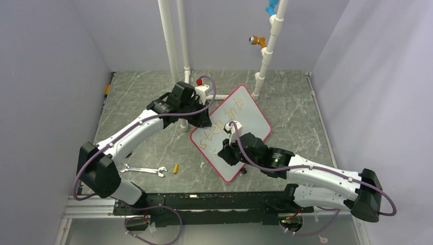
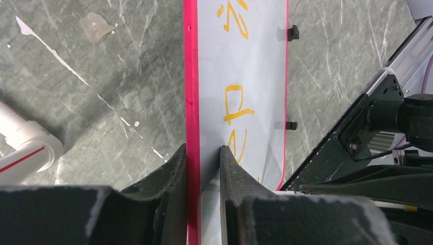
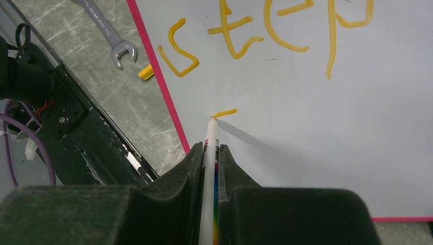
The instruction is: Write a sentence on the whiteboard
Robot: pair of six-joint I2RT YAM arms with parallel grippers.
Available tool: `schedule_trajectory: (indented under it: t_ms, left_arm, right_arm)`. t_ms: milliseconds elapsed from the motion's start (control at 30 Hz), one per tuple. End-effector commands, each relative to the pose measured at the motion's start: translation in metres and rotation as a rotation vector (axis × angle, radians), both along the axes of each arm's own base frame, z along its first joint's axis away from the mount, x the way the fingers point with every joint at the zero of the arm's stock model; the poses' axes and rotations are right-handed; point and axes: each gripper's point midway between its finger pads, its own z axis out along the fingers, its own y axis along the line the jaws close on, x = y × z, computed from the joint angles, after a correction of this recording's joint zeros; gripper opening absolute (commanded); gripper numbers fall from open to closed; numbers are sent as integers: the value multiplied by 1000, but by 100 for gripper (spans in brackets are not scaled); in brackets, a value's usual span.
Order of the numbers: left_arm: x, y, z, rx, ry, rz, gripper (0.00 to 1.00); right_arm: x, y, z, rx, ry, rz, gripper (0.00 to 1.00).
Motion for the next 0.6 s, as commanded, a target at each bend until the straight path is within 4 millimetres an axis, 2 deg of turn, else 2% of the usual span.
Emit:
schedule_trajectory:
  t_ms: [0, 567]
  left_arm:
    - [20, 5, 12, 51, -139, -12, 0]
    - [20, 5, 10, 52, -137, -10, 0]
  right_arm:
    - [0, -13, -11, -35, 5, -46, 0]
    - [8, -34, -24, -116, 10, -149, 0]
